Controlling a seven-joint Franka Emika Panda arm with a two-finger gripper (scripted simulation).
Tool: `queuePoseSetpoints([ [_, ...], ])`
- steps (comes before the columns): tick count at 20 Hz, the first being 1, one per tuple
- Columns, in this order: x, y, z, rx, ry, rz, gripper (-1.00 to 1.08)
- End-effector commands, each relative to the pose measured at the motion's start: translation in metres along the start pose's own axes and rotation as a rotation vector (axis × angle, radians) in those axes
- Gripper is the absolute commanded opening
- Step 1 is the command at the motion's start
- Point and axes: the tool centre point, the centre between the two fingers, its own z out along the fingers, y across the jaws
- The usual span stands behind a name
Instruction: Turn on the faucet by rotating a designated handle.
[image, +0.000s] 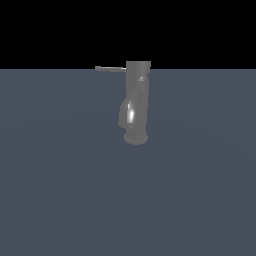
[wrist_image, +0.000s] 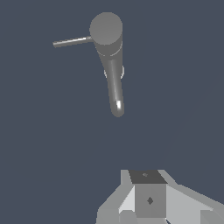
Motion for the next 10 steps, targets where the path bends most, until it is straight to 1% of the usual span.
queuePoseSetpoints([
  [1, 0.014, -0.006, 0.003, 0.007, -0.006, 0.061, -1.00],
  [10, 0.066, -0.027, 0.018, 0.021, -0.025, 0.283, -1.00],
])
